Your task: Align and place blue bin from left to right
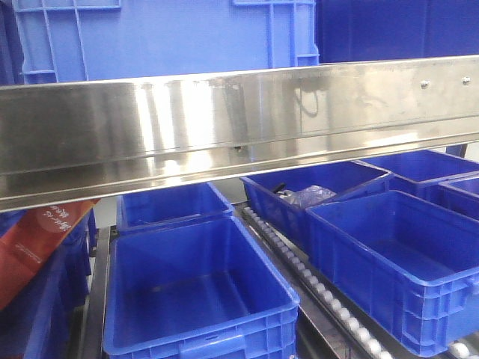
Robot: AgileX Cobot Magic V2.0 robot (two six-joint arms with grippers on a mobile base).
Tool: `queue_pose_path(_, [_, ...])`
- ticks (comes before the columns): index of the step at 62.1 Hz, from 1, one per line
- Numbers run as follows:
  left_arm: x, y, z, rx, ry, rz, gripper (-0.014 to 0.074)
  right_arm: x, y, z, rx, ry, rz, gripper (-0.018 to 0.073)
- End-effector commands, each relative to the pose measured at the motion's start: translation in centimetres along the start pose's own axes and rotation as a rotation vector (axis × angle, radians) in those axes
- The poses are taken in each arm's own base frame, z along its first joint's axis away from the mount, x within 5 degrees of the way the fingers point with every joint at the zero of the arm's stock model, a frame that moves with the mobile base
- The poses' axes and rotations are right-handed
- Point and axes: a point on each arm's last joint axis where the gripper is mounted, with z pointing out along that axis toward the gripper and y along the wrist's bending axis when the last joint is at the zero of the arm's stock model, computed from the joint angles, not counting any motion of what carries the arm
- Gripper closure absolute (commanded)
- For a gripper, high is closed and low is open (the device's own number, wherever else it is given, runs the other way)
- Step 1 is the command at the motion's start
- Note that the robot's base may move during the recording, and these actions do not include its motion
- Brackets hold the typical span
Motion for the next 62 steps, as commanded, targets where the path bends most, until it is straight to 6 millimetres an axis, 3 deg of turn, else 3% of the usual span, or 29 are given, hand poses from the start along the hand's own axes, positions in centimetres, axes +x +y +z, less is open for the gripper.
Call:
queue_pose_path(1, [-0.2, 0.0, -0.2, 0.001, -0.023, 0.005, 0.0595, -0.2, -0.1, -0.1, 0.011, -0.023, -0.009, 0.0637])
queue_pose_path(27, [-0.1, 0.1, -0.6, -0.013, -0.037, 0.007, 0.0595, -0.2, -0.1, -0.1, 0.011, -0.023, -0.009, 0.0637])
queue_pose_path(37, [1.4, -0.8, 0.2, -0.042, -0.060, 0.033, 0.0595, -0.2, -0.1, -0.1, 0.011, -0.023, -0.009, 0.0637])
queue_pose_path(44, [4.1, -1.3, 2.0, -0.081, -0.100, 0.011, 0.0595, -0.2, -0.1, -0.1, 0.011, -0.023, -0.009, 0.0637])
queue_pose_path(53, [9.5, -1.3, 4.4, -0.134, -0.165, 0.023, 0.0595, -0.2, -0.1, -0.1, 0.011, -0.023, -0.009, 0.0637])
queue_pose_path(62, [15.7, -1.2, 6.7, -0.156, -0.116, -0.012, 0.0595, -0.2, -0.1, -0.1, 0.011, -0.023, -0.009, 0.0637])
